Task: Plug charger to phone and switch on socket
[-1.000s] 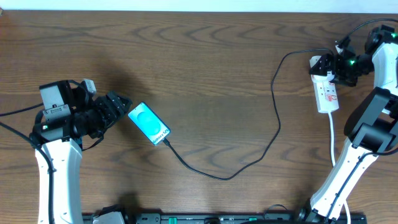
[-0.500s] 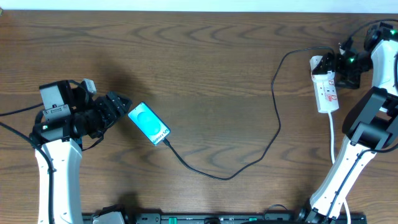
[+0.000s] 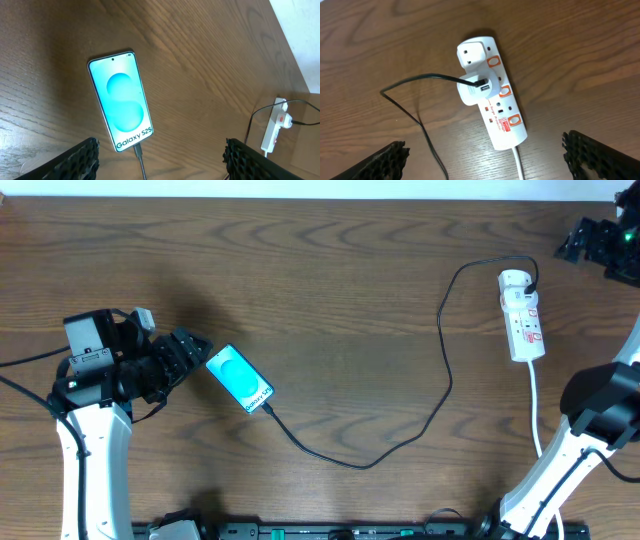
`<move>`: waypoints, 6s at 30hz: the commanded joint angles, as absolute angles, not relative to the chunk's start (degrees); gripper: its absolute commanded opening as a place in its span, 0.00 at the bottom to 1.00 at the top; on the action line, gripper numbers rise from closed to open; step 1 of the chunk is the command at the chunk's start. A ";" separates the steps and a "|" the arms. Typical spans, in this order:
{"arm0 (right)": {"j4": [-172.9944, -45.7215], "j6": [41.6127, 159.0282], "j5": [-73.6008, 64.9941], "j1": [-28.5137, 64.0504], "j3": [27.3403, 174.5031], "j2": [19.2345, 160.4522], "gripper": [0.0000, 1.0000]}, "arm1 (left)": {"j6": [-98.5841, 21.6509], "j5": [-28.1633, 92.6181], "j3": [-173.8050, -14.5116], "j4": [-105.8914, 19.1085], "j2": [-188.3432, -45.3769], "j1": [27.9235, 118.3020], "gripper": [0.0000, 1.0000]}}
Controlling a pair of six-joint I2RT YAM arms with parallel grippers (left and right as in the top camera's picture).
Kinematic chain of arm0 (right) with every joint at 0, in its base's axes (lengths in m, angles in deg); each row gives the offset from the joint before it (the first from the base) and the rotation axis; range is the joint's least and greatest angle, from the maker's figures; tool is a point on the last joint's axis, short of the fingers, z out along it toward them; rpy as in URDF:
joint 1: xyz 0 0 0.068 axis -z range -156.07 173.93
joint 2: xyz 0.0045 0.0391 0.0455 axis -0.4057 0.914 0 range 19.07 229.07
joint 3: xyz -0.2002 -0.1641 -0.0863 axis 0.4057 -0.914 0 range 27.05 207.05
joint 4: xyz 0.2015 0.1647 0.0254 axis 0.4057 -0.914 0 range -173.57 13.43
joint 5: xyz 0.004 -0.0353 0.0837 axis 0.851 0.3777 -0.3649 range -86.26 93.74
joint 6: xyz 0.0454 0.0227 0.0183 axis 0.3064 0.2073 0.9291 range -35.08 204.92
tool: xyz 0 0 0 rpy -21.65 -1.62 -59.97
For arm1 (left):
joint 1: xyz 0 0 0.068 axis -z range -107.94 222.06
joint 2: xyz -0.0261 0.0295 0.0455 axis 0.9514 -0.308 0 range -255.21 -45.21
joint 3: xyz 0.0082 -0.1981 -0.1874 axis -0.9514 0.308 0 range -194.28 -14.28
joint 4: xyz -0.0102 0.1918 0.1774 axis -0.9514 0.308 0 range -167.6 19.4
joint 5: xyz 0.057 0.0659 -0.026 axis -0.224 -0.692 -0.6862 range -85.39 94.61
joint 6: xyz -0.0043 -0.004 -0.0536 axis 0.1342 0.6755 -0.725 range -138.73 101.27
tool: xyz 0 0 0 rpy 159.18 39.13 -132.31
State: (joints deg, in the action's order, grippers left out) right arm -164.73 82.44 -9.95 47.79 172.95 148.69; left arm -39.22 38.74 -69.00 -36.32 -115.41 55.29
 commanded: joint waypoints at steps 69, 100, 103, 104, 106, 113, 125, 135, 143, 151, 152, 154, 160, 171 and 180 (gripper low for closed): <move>-145.87 76.74 -24.79 42.83 142.40 157.96 0.99 | -36.90 36.88 -68.98 -35.40 -115.65 55.00 0.81; -145.56 79.14 -29.65 41.97 142.26 157.96 0.99 | -36.51 36.88 -68.98 -35.10 -115.65 55.00 0.81; -145.65 79.16 -29.62 42.11 142.26 157.96 0.99 | -36.51 36.88 -68.98 -34.90 -115.65 55.00 0.81; -145.74 79.16 -29.62 42.13 142.26 157.96 0.99 | -36.51 36.88 -68.98 -34.86 -115.65 55.00 0.81; -145.94 79.34 -29.65 42.24 142.26 157.96 0.99 | -36.51 36.88 -68.98 -34.77 -115.65 55.00 0.81; -146.66 80.10 -29.67 42.32 142.29 157.96 0.99 | -36.51 36.88 -68.98 -34.77 -115.65 55.00 0.81; -147.73 80.21 -29.87 42.74 143.09 157.94 0.99 | -36.51 36.88 -68.98 -34.73 -115.65 55.00 0.81; -150.96 80.17 -29.82 44.97 146.61 157.94 0.99 | -36.53 36.88 -68.98 -34.75 -115.65 55.00 0.81; -151.95 80.15 -29.52 45.93 147.31 157.61 0.99 | -36.51 36.88 -68.98 -34.73 -115.65 55.00 0.81; -152.36 80.19 -25.25 46.63 147.38 154.31 0.99 | -36.51 36.88 -68.98 -34.73 -115.65 55.00 0.81; -152.51 80.17 -24.82 46.72 147.38 153.76 0.99 | -36.51 36.88 -68.98 -34.73 -115.65 55.00 0.81; -152.73 80.17 -24.66 46.98 147.38 152.63 0.99 | -36.51 36.88 -68.98 -34.68 -115.65 55.00 0.81; -153.15 80.17 -24.66 47.88 147.38 148.41 0.99 | -36.51 36.88 -68.98 -34.29 -115.65 55.00 0.81; -157.83 81.70 -17.32 48.12 147.38 130.31 0.99 | -36.55 36.88 -68.98 -34.33 -115.65 55.00 0.81; -161.89 84.12 -11.46 47.79 147.38 112.41 0.99 | -36.55 36.88 -68.98 -34.33 -115.65 55.00 0.81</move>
State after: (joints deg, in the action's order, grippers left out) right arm -161.19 82.86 -15.51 47.85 146.37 117.83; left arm -37.91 37.39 -69.00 -34.48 -115.52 55.29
